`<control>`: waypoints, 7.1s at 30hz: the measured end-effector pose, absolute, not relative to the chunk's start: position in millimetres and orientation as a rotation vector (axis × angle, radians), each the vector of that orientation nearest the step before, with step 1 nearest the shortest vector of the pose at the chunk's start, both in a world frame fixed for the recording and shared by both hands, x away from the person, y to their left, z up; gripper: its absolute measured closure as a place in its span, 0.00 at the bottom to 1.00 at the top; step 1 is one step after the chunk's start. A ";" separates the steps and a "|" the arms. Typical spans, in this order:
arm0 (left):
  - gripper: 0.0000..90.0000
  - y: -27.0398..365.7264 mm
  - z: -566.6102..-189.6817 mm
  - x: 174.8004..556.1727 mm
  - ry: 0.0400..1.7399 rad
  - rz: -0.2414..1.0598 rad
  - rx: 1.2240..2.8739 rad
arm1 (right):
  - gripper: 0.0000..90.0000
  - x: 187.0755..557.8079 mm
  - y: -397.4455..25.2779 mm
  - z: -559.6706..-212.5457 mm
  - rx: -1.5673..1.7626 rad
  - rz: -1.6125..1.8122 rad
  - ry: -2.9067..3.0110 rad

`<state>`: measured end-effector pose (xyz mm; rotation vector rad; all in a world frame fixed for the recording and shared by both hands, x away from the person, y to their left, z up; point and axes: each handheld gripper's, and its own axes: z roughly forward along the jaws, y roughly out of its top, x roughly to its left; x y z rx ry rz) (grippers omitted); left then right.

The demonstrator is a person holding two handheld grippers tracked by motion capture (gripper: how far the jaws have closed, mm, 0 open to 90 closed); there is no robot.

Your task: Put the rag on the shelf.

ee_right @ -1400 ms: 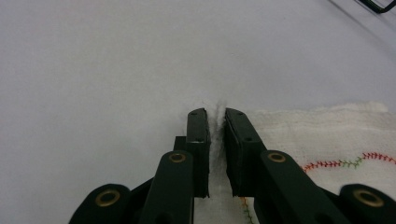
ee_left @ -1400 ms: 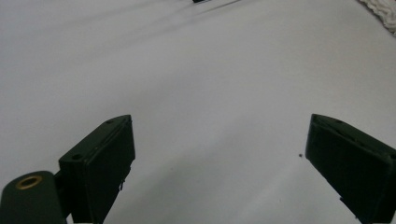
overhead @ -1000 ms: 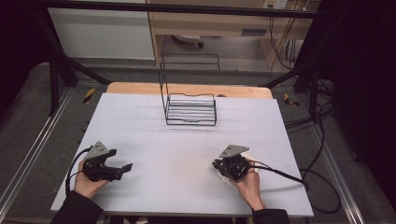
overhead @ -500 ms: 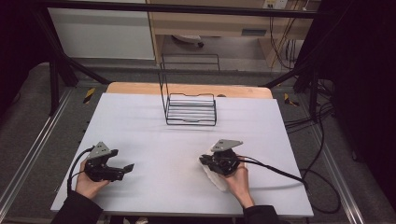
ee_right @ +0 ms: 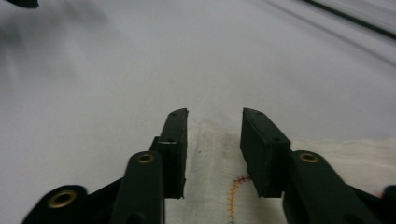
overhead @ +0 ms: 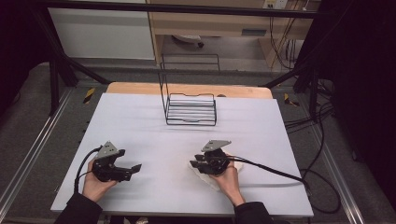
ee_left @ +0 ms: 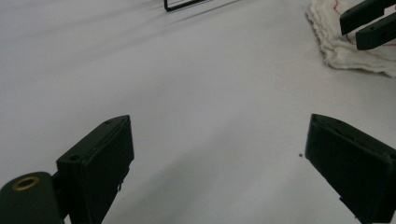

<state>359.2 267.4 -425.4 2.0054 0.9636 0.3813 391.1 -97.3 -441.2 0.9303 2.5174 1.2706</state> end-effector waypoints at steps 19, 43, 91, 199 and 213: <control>0.08 185.2 -416.2 366.9 0.910 0.308 2.038 | 0.54 383.5 -219.6 -436.3 1.155 1.103 2.384; 0.45 88.0 -446.5 394.4 1.067 0.116 2.036 | 0.86 365.0 -227.4 -442.5 1.340 1.064 2.435; 0.87 65.2 -454.6 382.8 1.045 0.180 2.055 | 0.64 444.2 -179.9 -450.4 1.196 1.142 2.445; 0.91 119.0 -313.5 372.5 0.785 0.465 1.532 | 0.92 362.8 -166.3 -308.6 0.890 1.756 1.733; 0.91 130.7 -288.8 382.7 0.765 0.512 1.469 | 0.92 373.0 -152.9 -290.5 0.869 1.802 1.661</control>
